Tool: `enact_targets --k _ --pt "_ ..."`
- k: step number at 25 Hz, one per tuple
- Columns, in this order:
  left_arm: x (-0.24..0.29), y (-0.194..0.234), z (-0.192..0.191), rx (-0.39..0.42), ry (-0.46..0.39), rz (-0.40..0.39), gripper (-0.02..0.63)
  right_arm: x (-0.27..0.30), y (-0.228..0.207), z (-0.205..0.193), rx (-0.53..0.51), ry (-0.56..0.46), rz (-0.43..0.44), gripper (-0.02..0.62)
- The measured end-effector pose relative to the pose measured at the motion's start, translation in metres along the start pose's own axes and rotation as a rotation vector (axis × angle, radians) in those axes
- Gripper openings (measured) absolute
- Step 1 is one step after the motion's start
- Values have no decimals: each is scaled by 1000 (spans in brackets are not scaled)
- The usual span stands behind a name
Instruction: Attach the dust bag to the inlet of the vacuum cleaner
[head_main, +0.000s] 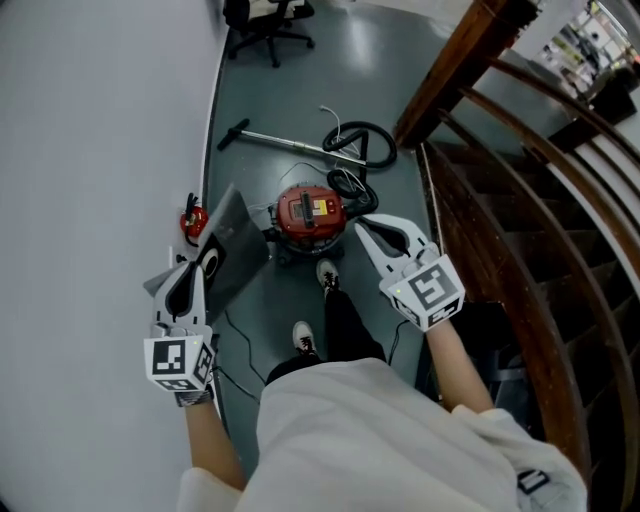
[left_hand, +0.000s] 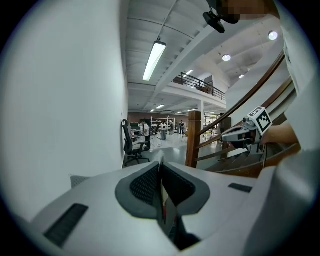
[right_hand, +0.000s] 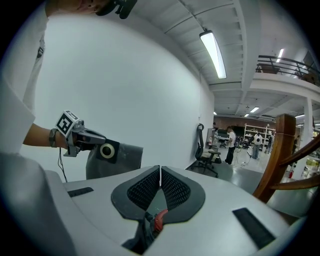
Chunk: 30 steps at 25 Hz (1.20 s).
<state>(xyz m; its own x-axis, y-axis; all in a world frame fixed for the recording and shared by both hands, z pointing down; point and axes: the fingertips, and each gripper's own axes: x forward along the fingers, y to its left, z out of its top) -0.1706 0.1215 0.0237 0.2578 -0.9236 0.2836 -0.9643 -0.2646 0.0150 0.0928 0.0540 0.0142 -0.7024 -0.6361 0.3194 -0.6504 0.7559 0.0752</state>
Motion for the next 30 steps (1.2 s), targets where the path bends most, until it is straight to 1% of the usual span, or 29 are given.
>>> enact_targets --k 8,13,19,24,30 --pt "29 9 -17 -23 40 66 25 39 -29 -37 35 33 47 30" --pt "52 16 -34 -47 85 92 25 62 -45 -66 102 76 73 29" --pt "66 27 -55 -75 115 123 25 85 -52 -97 157 135 99 29" --pt "79 39 -75 -81 147 145 25 114 -58 -123 195 184 132 31" --pt "96 51 -102 -126 167 176 24 148 -62 -152 236 229 146 30"
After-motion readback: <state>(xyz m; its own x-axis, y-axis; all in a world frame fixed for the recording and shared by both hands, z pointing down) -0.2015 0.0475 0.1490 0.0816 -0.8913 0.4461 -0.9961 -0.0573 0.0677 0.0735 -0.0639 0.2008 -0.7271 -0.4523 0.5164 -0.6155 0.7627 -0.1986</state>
